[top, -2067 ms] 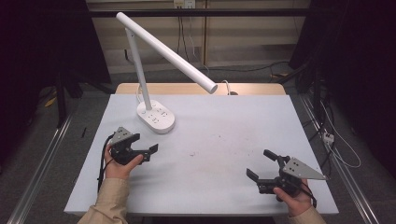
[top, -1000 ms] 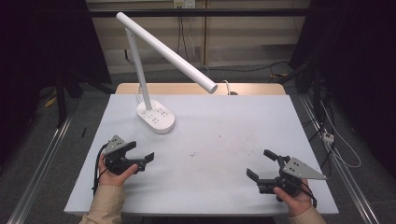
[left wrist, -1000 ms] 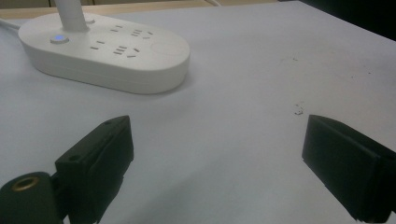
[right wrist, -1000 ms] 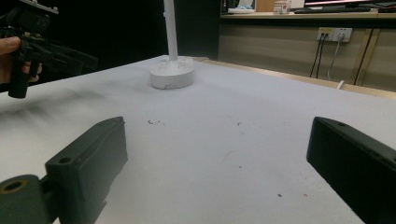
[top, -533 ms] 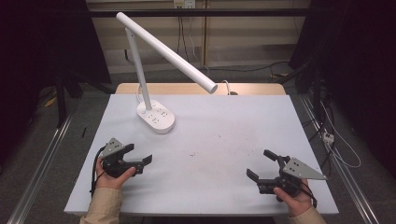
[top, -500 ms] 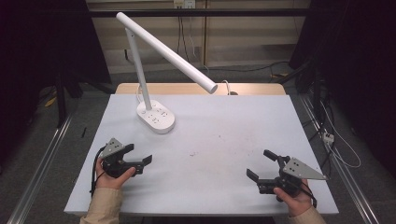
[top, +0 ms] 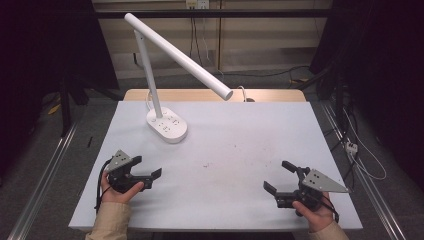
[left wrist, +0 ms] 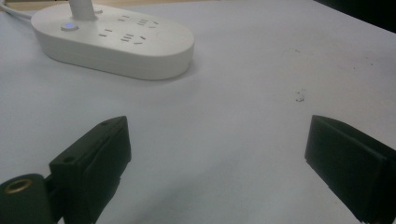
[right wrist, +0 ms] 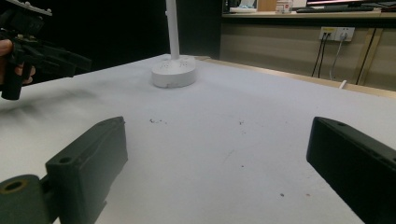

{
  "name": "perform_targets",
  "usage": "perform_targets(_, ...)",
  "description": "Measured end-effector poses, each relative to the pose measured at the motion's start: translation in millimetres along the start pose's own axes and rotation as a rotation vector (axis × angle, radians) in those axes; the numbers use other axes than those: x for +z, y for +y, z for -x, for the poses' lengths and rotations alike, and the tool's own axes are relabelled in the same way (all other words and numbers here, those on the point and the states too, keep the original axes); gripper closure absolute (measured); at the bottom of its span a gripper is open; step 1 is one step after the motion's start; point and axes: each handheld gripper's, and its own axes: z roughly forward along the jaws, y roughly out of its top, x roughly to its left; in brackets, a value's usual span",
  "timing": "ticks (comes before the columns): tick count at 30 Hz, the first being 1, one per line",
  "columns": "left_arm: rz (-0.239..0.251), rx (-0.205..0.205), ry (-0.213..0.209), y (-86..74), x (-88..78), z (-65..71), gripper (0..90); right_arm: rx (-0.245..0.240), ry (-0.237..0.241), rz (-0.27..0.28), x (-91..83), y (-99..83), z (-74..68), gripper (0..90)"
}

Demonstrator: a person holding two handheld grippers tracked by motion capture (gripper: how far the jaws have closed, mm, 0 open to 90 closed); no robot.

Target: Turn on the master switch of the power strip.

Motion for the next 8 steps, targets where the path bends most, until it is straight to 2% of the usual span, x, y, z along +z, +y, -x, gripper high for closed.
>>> perform_targets(8, 0.001, -0.014, 0.014, -2.1, -1.6, -3.0, 6.5, -0.001, 0.001, -0.002, 0.5, -0.4, 0.3, 4.8)
